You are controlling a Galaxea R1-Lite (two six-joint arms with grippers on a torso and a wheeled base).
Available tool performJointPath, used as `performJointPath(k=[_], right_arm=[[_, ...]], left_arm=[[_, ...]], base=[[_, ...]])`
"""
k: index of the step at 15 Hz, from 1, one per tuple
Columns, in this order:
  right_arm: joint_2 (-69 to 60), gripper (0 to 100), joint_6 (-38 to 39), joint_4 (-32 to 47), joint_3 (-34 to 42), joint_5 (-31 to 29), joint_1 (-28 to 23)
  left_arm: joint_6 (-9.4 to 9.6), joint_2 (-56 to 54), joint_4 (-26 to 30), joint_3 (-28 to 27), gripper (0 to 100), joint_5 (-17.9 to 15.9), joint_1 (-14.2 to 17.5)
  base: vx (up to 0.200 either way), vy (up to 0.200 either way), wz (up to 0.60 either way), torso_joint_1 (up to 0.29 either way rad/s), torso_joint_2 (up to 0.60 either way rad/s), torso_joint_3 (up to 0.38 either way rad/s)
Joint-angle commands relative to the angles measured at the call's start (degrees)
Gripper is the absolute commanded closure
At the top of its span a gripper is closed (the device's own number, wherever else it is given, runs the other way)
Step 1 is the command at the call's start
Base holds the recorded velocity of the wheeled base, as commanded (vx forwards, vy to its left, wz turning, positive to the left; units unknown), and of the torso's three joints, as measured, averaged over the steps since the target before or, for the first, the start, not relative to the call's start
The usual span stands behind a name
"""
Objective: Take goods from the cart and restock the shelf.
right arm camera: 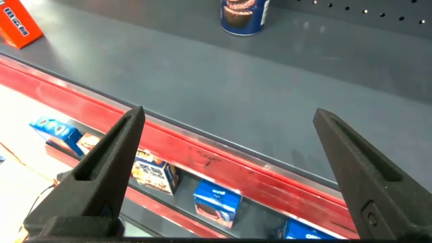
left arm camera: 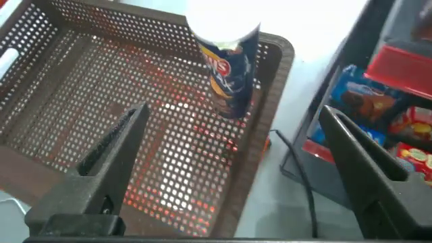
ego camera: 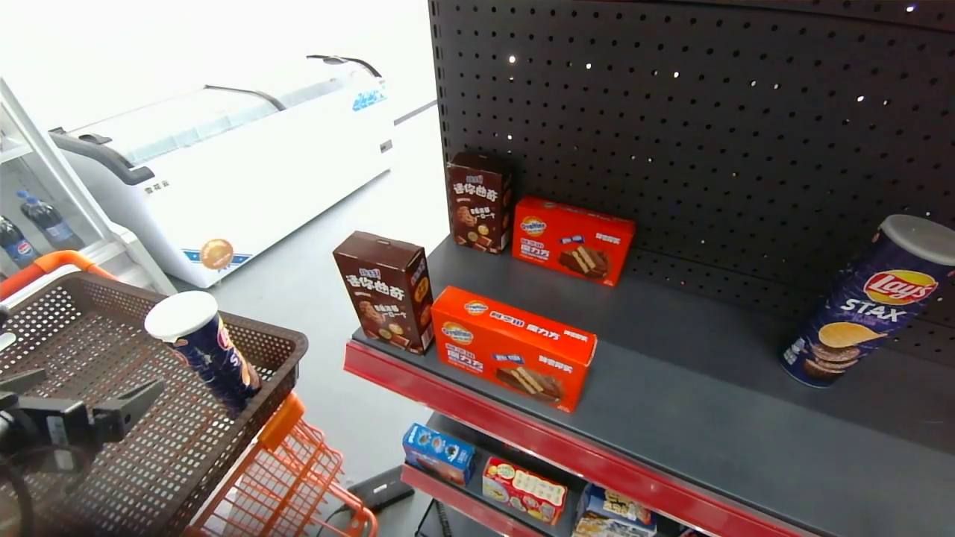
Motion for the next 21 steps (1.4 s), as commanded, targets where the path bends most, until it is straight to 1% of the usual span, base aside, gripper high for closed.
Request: performJointPath(k=[1, 2, 3, 4, 5, 8, 10, 12, 15, 19, 21], right_arm=[[0.0, 0, 0.0, 0.0, 0.0, 0.0, 0.0], [0.0, 0, 0.0, 0.0, 0.0, 0.0, 0.0], [0.0, 0, 0.0, 0.0, 0.0, 0.0, 0.0], [0.0, 0, 0.0, 0.0, 0.0, 0.0, 0.0], [0.0, 0, 0.0, 0.0, 0.0, 0.0, 0.0], [0.0, 0, 0.0, 0.0, 0.0, 0.0, 0.0], [0.0, 0, 0.0, 0.1, 0.0, 0.0, 0.0], [0.0, 0, 0.0, 0.0, 0.0, 0.0, 0.0], [0.0, 0, 0.0, 0.0, 0.0, 0.0, 0.0], [0.0, 0, 0.0, 0.1, 0.0, 0.0, 0.0], [0.0, 0, 0.0, 0.0, 0.0, 0.0, 0.0]], left_arm=[[1.90, 19.9, -16.3, 1.5, 0, -0.9, 1.5], [1.90, 25.2, -27.3, 3.9, 0, -0.9, 0.8], [1.99, 29.0, -33.9, 4.5, 0, -0.9, -0.1], [1.99, 30.4, -36.0, 4.5, 0, -0.9, -0.3], [1.99, 34.9, -41.4, 4.4, 0, 0.0, -1.0], [1.90, 43.1, -53.0, 4.0, 0, 5.1, -2.6], [1.82, 47.6, -58.9, 3.2, 0, 8.0, -3.3], [1.64, 51.4, -63.8, 3.1, 0, 10.2, -4.0], [0.94, 54.5, -66.8, 1.9, 0, 10.5, -4.3], [-1.35, 57.0, -67.2, -0.3, 0, 10.5, -4.2], [-1.44, 57.8, -67.3, -0.8, 0, 10.5, -4.1]], base=[[0.000, 0.000, 0.00, 0.000, 0.00, 0.000], [0.000, 0.000, 0.00, 0.000, 0.00, 0.000], [0.000, 0.000, 0.00, 0.000, 0.00, 0.000], [0.000, 0.000, 0.00, 0.000, 0.00, 0.000], [0.000, 0.000, 0.00, 0.000, 0.00, 0.000], [0.000, 0.000, 0.00, 0.000, 0.00, 0.000], [0.000, 0.000, 0.00, 0.000, 0.00, 0.000], [0.000, 0.000, 0.00, 0.000, 0.00, 0.000], [0.000, 0.000, 0.00, 0.000, 0.00, 0.000], [0.000, 0.000, 0.00, 0.000, 0.00, 0.000], [0.000, 0.000, 0.00, 0.000, 0.00, 0.000]])
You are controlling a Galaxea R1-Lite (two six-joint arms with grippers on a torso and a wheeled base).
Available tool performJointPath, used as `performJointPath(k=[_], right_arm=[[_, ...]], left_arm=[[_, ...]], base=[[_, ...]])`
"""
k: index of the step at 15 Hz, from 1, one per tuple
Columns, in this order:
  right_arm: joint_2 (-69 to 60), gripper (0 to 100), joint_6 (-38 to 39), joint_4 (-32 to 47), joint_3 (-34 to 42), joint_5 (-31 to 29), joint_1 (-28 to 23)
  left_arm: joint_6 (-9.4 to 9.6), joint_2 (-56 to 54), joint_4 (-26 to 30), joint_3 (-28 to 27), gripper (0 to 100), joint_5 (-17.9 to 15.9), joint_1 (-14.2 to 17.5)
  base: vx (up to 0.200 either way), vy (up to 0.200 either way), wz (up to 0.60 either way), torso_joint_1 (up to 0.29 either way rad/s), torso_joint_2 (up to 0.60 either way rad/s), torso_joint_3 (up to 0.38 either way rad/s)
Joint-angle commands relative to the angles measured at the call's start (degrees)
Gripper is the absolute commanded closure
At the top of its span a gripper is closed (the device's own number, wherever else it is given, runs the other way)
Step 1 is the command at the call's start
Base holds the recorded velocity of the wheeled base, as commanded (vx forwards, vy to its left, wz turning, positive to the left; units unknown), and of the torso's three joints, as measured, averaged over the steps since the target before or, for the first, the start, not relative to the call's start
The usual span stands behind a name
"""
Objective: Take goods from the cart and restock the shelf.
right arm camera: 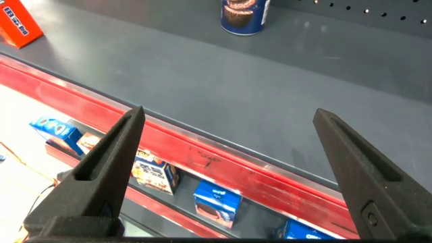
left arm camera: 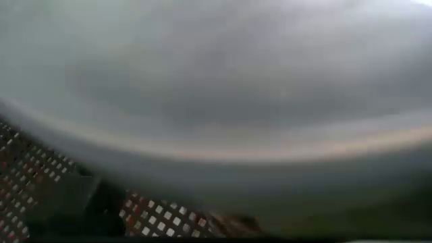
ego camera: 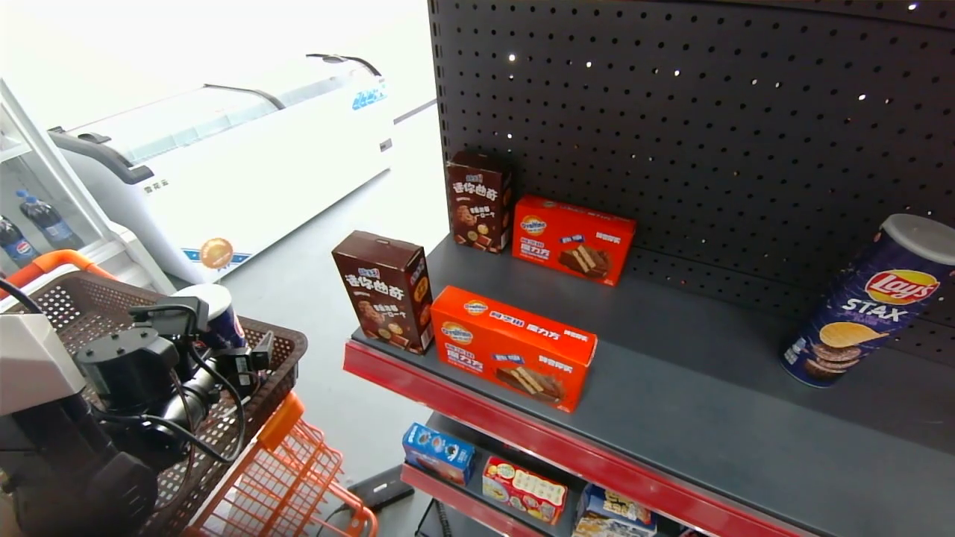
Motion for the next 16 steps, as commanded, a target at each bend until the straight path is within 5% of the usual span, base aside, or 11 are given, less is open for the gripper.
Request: performJointPath(k=[1, 10, 13, 16], right_arm=[[0.0, 0, 0.0, 0.0, 0.0, 0.0, 0.0], [0.0, 0, 0.0, 0.0, 0.0, 0.0, 0.0], [0.0, 0, 0.0, 0.0, 0.0, 0.0, 0.0], [0.0, 0, 0.0, 0.0, 0.0, 0.0, 0.0]], left_arm=[[-0.58, 1.6, -0.1, -2.3, 100, 0.0, 0.2], [-0.05, -5.5, 3.9, -4.8, 100, -0.6, -0.5], [-0.05, -13.8, 9.3, -6.8, 100, -5.3, -0.7], [0.39, -26.3, 25.5, -12.3, 100, -14.2, -1.4]], base=[[0.000, 0.000, 0.00, 0.000, 0.00, 0.000], [0.000, 0.000, 0.00, 0.000, 0.00, 0.000], [0.000, 0.000, 0.00, 0.000, 0.00, 0.000], [0.000, 0.000, 0.00, 0.000, 0.00, 0.000]])
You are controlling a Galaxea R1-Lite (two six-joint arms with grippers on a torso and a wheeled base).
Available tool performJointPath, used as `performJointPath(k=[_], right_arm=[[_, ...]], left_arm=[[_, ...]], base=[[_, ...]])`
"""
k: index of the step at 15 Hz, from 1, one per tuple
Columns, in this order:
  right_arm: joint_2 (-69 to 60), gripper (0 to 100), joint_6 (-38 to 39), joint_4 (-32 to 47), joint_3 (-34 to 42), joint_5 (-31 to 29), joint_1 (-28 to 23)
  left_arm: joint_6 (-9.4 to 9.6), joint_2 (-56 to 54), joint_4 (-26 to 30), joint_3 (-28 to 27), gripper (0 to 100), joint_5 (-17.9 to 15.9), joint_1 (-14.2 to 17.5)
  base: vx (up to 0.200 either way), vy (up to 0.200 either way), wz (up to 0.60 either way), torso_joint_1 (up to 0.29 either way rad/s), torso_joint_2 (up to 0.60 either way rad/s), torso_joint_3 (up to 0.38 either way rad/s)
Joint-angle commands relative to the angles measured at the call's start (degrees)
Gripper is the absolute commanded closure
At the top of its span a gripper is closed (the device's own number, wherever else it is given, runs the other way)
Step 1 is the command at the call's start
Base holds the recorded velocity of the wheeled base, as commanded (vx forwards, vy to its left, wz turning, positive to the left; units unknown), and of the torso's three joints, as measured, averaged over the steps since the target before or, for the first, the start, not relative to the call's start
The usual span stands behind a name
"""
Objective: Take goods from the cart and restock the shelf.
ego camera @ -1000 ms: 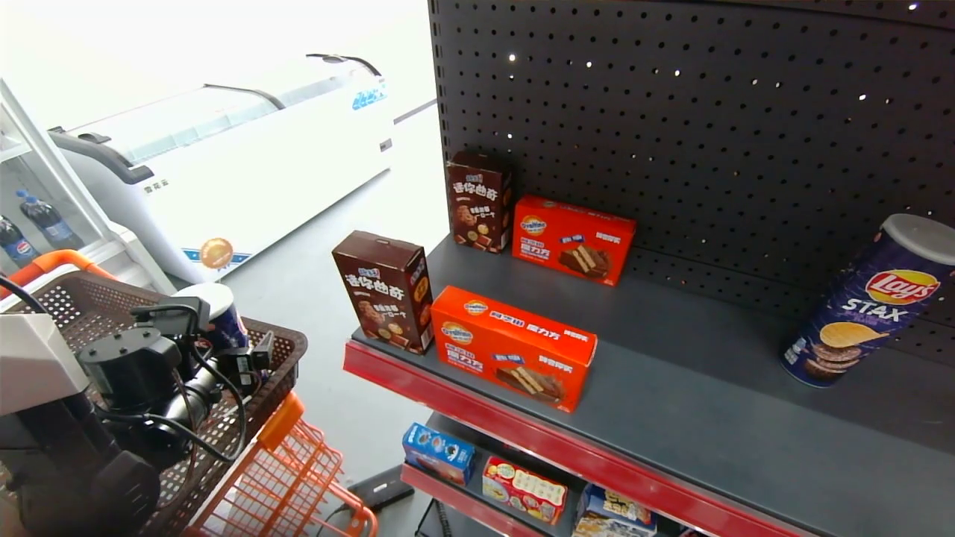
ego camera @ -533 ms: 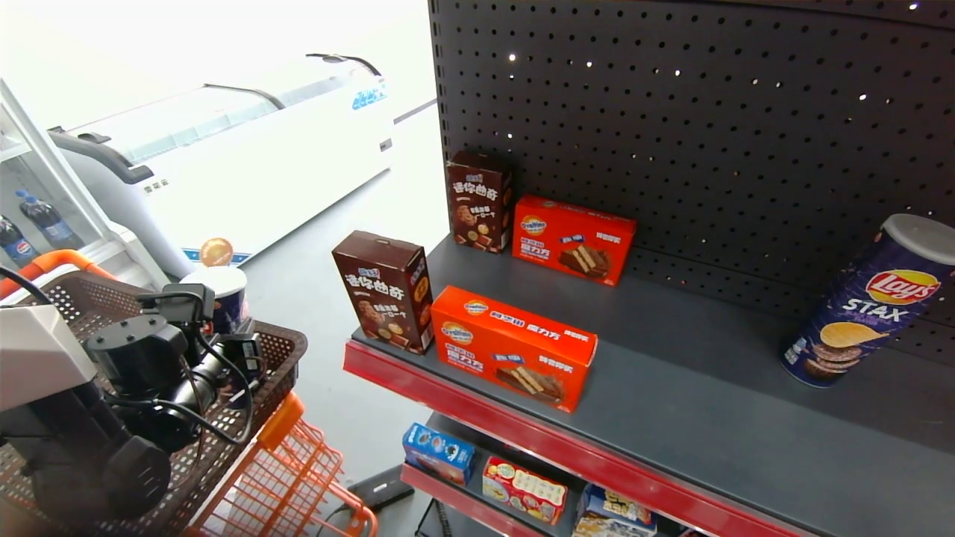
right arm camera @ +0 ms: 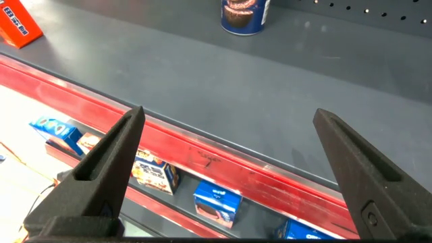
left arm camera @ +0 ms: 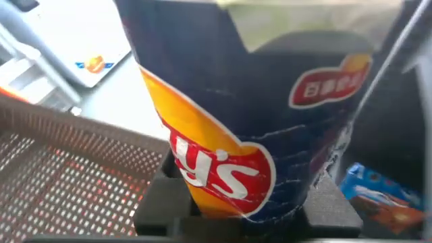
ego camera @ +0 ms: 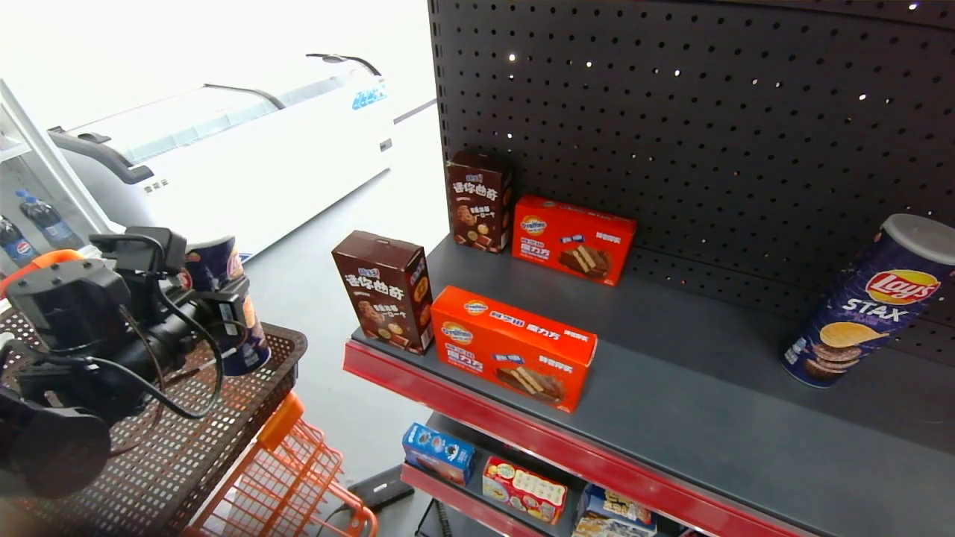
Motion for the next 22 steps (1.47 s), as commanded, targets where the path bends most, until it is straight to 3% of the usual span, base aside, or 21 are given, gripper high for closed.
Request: performJointPath(k=[1, 4, 5, 6, 8, 9, 10, 11, 12, 14, 16, 20, 22], right_arm=[[0.0, 0, 0.0, 0.0, 0.0, 0.0, 0.0], [0.0, 0, 0.0, 0.0, 0.0, 0.0, 0.0], [0.0, 0, 0.0, 0.0, 0.0, 0.0, 0.0], [0.0, 0, 0.0, 0.0, 0.0, 0.0, 0.0], [0.0, 0, 0.0, 0.0, 0.0, 0.0, 0.0], [0.0, 0, 0.0, 0.0, 0.0, 0.0, 0.0], [0.0, 0, 0.0, 0.0, 0.0, 0.0, 0.0], [0.0, 0, 0.0, 0.0, 0.0, 0.0, 0.0], [0.0, 0, 0.0, 0.0, 0.0, 0.0, 0.0], [0.0, 0, 0.0, 0.0, 0.0, 0.0, 0.0], [0.0, 0, 0.0, 0.0, 0.0, 0.0, 0.0], [0.0, 0, 0.0, 0.0, 0.0, 0.0, 0.0], [0.0, 0, 0.0, 0.0, 0.0, 0.0, 0.0]], left_arm=[[-0.08, -11.6, 6.3, -4.2, 100, -4.8, -1.4], [-0.43, -18.7, 13.5, -5.2, 100, -9.2, -4.8], [-2.80, -22.7, 21.4, -7.2, 100, -8.9, -8.4], [-4.56, -24.1, 26.0, -9.2, 100, -9.4, -8.7], [-4.56, -26.5, 27.2, -7.6, 100, -11.3, -10.7], [-5.26, -30.6, 28.3, -5.2, 100, -16.0, -15.9], [-5.61, -32.0, 29.4, -5.2, 100, -17.3, -17.3], [-5.61, -32.0, 29.4, -5.2, 100, -17.3, -17.3], [-5.70, -32.3, 31.1, -7.3, 100, -18.1, -23.0], [-5.97, -33.3, 31.1, -8.2, 100, -18.2, -27.3], [-8.08, -34.2, 31.3, -8.0, 100, -18.2, -32.4], [-7.99, -35.1, 35.2, -6.0, 100, -18.6, -38.0], [-8.16, -35.9, 35.3, -3.8, 100, -20.9, -40.8]], base=[[0.000, 0.000, 0.00, 0.000, 0.00, 0.000], [0.000, 0.000, 0.00, 0.000, 0.00, 0.000], [0.000, 0.000, 0.00, 0.000, 0.00, 0.000], [0.000, 0.000, 0.00, 0.000, 0.00, 0.000], [0.000, 0.000, 0.00, 0.000, 0.00, 0.000], [0.000, 0.000, 0.00, 0.000, 0.00, 0.000], [0.000, 0.000, 0.00, 0.000, 0.00, 0.000], [0.000, 0.000, 0.00, 0.000, 0.00, 0.000], [0.000, 0.000, 0.00, 0.000, 0.00, 0.000], [0.000, 0.000, 0.00, 0.000, 0.00, 0.000], [0.000, 0.000, 0.00, 0.000, 0.00, 0.000], [0.000, 0.000, 0.00, 0.000, 0.00, 0.000], [0.000, 0.000, 0.00, 0.000, 0.00, 0.000]])
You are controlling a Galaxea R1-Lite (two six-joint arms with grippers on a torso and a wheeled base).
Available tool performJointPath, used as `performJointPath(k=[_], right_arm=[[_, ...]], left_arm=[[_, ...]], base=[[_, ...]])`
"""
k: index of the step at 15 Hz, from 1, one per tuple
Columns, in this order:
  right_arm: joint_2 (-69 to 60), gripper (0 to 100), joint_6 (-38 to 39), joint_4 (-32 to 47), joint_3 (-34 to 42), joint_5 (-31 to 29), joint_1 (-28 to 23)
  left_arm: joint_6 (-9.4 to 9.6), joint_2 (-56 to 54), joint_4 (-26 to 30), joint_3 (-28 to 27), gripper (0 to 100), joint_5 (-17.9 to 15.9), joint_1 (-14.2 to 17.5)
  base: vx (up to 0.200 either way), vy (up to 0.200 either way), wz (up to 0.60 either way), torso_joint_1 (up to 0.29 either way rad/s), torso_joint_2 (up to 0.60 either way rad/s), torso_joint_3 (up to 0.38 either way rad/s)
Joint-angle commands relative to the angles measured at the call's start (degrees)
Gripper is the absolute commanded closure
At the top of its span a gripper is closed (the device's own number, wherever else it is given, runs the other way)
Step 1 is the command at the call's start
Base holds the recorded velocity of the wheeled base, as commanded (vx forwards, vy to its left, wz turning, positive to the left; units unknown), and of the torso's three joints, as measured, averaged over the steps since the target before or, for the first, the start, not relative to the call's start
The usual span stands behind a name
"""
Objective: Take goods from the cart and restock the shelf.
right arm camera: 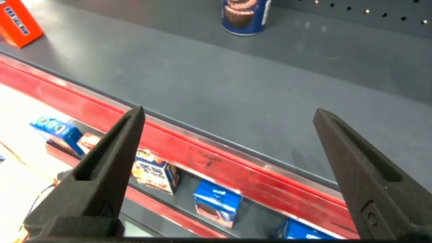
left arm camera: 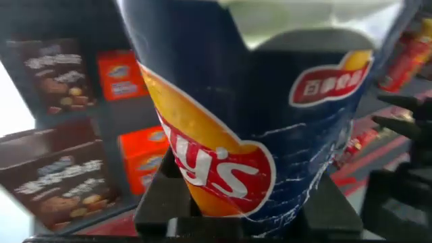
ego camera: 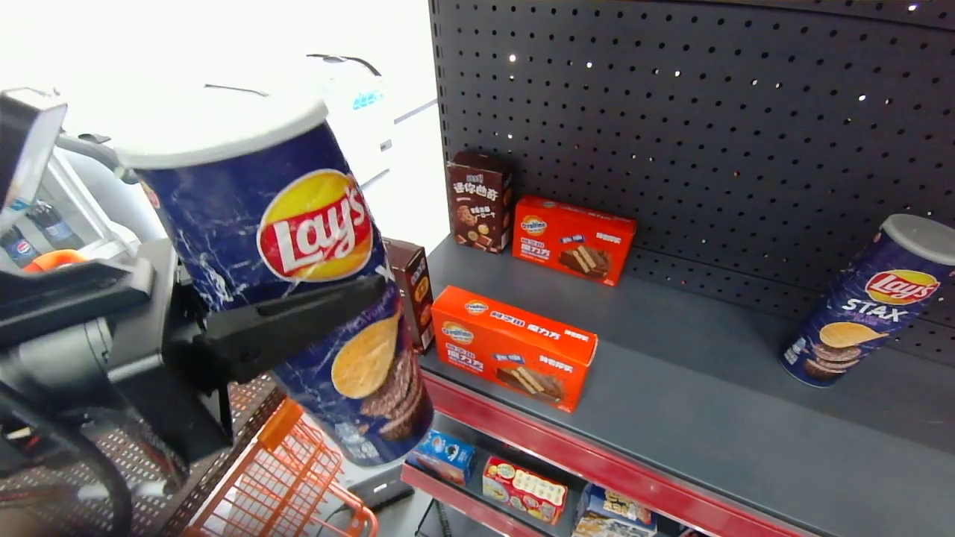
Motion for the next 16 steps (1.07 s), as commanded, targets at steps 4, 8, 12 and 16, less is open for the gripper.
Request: performJointPath(k=[4, 8, 12, 16], right_arm=[[0.0, 0, 0.0, 0.1, 0.0, 0.0, 0.0], [0.0, 0, -0.2, 0.1, 0.0, 0.3, 0.0], [0.0, 0, -0.1, 0.1, 0.0, 0.3, 0.0], [0.0, 0, -0.1, 0.1, 0.0, 0.3, 0.0]], left_arm=[[-0.11, -0.8, -0.6, 2.4, 100, -3.9, -3.8], [-0.20, -0.8, -0.5, 3.8, 100, -4.2, -7.5], [-0.28, -0.5, -0.6, 3.2, 100, -4.8, -7.5], [-0.28, -0.5, -0.6, 2.8, 100, -6.1, -7.6]], base=[[0.000, 0.000, 0.00, 0.000, 0.00, 0.000], [0.000, 0.000, 0.00, 0.000, 0.00, 0.000], [0.000, 0.000, -0.15, 0.001, 0.00, 0.001], [0.000, 0.000, -0.60, 0.004, 0.00, 0.004]])
